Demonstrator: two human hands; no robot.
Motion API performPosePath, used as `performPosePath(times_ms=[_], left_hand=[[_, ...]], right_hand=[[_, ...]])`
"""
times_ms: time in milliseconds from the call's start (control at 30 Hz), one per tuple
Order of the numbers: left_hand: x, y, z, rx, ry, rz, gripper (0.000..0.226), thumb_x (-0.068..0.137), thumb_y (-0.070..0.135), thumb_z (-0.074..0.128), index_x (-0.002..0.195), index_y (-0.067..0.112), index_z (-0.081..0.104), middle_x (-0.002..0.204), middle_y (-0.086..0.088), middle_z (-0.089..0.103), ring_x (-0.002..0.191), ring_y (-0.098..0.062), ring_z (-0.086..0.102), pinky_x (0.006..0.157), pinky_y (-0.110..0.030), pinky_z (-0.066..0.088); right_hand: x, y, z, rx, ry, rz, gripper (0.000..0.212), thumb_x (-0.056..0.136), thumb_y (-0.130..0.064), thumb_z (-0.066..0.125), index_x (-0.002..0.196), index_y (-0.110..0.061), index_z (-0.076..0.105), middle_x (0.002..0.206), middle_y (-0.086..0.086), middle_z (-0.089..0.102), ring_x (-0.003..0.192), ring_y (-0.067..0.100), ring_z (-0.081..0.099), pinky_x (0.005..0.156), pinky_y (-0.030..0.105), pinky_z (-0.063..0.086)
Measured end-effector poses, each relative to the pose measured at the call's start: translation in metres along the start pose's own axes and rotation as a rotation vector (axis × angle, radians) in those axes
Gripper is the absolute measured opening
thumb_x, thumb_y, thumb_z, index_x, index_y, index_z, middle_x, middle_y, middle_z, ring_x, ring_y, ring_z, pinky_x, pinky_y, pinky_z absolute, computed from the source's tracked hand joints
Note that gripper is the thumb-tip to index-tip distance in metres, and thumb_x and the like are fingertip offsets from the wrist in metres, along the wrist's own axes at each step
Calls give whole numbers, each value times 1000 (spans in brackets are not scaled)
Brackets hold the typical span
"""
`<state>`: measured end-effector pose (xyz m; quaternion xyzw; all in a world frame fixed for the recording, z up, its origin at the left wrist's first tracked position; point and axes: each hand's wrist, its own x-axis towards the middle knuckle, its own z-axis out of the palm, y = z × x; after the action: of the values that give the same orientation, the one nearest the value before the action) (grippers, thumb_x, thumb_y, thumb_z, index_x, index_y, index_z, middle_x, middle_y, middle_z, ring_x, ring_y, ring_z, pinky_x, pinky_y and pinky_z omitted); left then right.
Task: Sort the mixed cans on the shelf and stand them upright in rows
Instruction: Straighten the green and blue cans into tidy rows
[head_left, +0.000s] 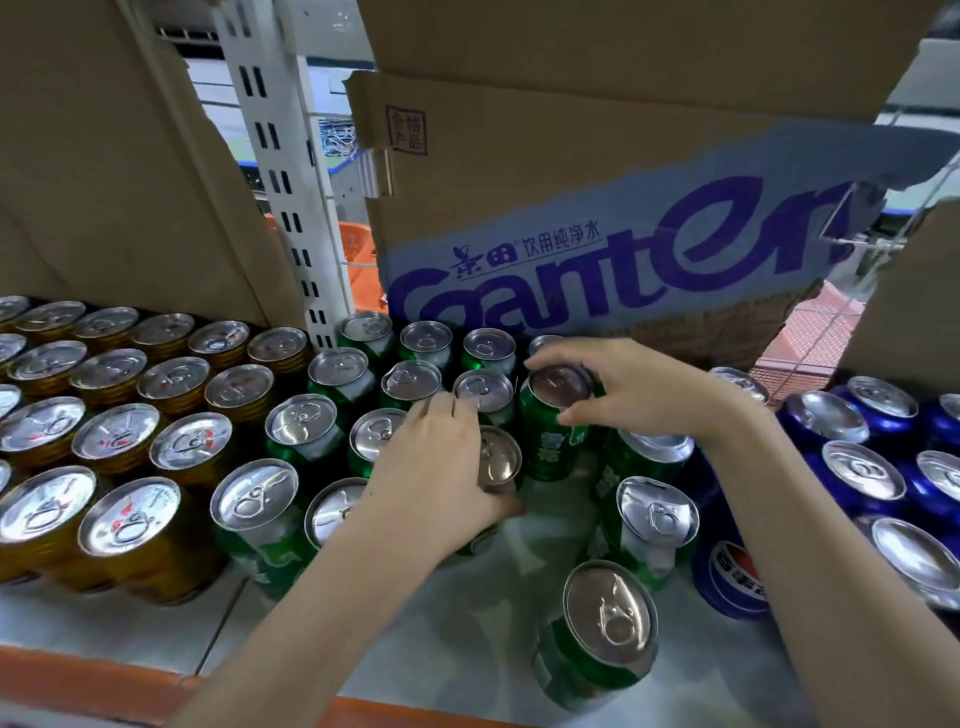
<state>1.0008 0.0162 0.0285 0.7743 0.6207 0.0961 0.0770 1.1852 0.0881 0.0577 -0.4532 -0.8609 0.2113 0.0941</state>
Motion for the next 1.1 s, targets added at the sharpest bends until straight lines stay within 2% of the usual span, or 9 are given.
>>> performPosePath(times_ms=[133,267,333,433,567,667,833,1100], left_hand=[[1,-7,-1,20,-48,109,85,75,54,67,139,16,27,129,0,36,122,-18,36,96,-25,31],[3,-12,-8,89,-180,186,84,75,55,66,141,15,31,134,0,36,122,-20,38,101,-29,34],[5,-14,-11,129,-225,223,78,80,45,67,141,13,31,137,-2,33,123,-22,39,102,-33,35],[8,-17,-13,151,-241,242,73,83,37,66,141,9,31,139,-3,32,125,-23,39,103,-34,36],[5,-19,-12,166,-185,241,73,84,43,63,141,9,32,134,-4,36,122,-21,40,100,-30,36],[3,-16,-11,167,-144,207,73,84,49,60,140,10,34,132,-5,39,121,-21,39,98,-27,34],[3,-9,-6,173,-86,134,63,80,56,61,125,13,48,117,-4,44,111,-21,43,90,-28,36],[-4,-7,2,173,-2,24,64,76,61,61,118,13,53,112,-4,48,110,-20,43,89,-27,35]], right_hand=[[5,9,14,-12,-70,8,58,85,-13,65,136,-26,42,136,-10,45,120,2,41,97,15,32],[4,13,20,-25,-36,-3,58,87,-13,62,139,-24,39,142,-7,42,128,8,38,102,19,30],[2,13,24,-80,16,-2,58,88,-15,62,141,-21,38,144,-4,40,130,11,36,101,16,26],[-3,9,32,-94,204,19,68,85,-25,66,144,-15,32,147,2,36,134,16,33,101,15,21],[-8,2,49,-155,311,173,75,82,-37,67,143,-14,31,138,7,41,125,24,41,93,29,34],[-8,1,54,-151,342,189,65,82,-35,68,136,-9,42,130,9,48,118,25,46,89,27,35],[-10,1,55,-103,382,185,51,81,-32,69,124,-9,54,125,9,52,111,23,48,88,29,38],[-12,1,57,-106,392,173,50,81,-32,70,122,-9,55,125,7,52,111,23,49,89,29,38]])
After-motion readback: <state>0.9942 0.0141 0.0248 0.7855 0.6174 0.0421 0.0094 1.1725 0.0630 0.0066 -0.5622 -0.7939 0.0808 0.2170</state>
